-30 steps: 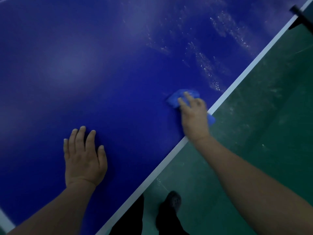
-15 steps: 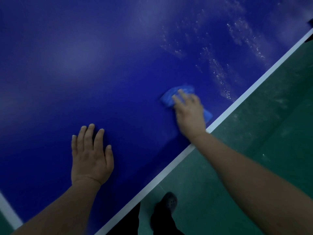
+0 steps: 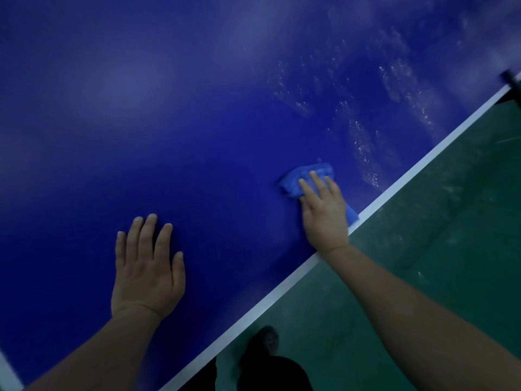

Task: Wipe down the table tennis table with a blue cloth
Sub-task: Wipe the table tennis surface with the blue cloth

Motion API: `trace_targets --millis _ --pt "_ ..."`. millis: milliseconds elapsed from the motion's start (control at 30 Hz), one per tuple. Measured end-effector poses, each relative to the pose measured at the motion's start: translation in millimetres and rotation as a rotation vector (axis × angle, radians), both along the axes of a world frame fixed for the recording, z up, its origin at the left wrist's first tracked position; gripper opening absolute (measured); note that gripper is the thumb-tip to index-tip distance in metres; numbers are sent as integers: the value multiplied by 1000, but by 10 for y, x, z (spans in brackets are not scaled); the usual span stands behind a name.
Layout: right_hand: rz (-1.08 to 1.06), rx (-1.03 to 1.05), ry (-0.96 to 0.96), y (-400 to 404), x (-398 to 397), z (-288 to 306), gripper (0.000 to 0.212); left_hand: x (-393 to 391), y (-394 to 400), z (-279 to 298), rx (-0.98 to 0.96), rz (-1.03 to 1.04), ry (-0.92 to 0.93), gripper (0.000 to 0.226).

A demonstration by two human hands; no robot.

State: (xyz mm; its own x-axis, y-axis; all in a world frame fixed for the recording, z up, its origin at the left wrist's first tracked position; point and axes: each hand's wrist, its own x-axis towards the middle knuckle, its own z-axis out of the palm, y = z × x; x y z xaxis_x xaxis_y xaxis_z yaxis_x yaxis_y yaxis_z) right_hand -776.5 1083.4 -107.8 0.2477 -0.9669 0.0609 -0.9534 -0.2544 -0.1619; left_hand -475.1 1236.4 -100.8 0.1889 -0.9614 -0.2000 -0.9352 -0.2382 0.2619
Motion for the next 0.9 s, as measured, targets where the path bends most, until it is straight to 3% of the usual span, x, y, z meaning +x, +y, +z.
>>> trace_targets --millis 133,200,367,433,500,667,733,800,900 --pt "-280 -3 1 -215 -237 64 37 1 -1 8 12 -1 -15 66" --pt "-258 -15 -6 -162 -41 55 38 -6 1 14 14 7 -25 66" --pt "496 86 13 115 44 -36 42 -44 -7 -7 21 23 -93 66" --pt "580 58 17 -255 -346 -23 41 -92 -26 -14 26 72 -118 67" --pt "394 20 4 -778 -797 22 39 -275 -78 21 -5 196 -100 67" --pt "-337 45 41 -1703 -1760 122 46 -1319 -234 144 -128 349 13 64" --pt "-384 33 27 -1591 -1601 139 48 -1757 -309 157 -133 381 53 62" --pt "-146 8 5 -1210 -1252 94 47 -2097 -396 143 -111 406 72 63" --pt "527 104 40 -562 -1054 1 49 -2314 -505 98 -75 431 59 65"
